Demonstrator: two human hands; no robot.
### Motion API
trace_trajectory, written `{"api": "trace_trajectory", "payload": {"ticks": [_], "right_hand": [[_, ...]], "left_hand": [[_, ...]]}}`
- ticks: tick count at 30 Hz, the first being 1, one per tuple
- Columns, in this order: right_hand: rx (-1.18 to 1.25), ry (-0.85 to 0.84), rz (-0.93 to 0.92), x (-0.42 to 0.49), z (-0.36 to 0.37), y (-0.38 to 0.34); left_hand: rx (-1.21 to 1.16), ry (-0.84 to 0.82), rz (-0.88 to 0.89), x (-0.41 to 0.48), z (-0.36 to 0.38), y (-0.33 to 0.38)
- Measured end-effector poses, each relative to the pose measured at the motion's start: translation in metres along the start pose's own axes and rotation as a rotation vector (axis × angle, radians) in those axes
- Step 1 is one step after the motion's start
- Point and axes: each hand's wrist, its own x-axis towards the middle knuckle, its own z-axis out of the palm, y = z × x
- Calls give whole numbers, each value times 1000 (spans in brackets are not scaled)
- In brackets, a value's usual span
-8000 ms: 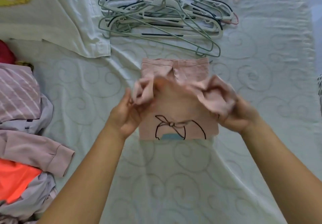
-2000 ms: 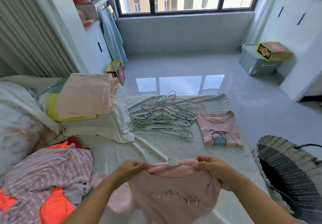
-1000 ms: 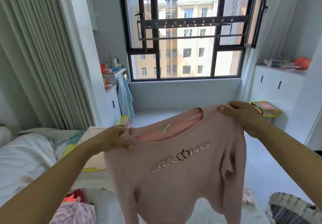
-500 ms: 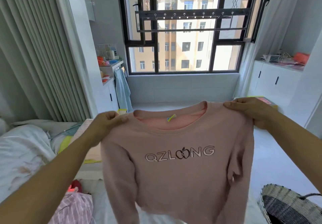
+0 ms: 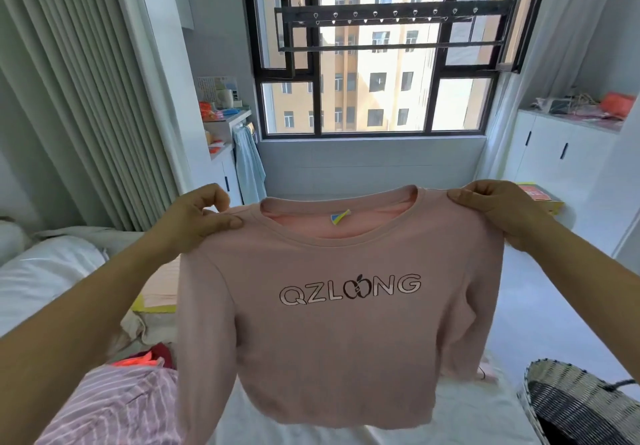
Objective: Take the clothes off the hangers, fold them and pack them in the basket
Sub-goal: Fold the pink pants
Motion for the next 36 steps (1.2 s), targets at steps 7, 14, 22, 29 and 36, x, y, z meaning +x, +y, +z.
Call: {"api": "trace_trajectory", "payload": {"ticks": [7,14,22,29,36], "right_hand": [[-50,-66,16,-2,10,3],[-9,-69,-32,1,18,-3],[16,1,-41,9,9,-2],[56,-7,-24,6,9,3],[105,-56,20,8,20,22]], "left_hand": [[96,11,-82,-2,-2,-18],[-160,241,-155,-21,40,-45],[-180,136,-148,-14,56,-41],[-1,-386,-387,-29,50,-72],[-269,-128,-465,-56,66,-106]]}}
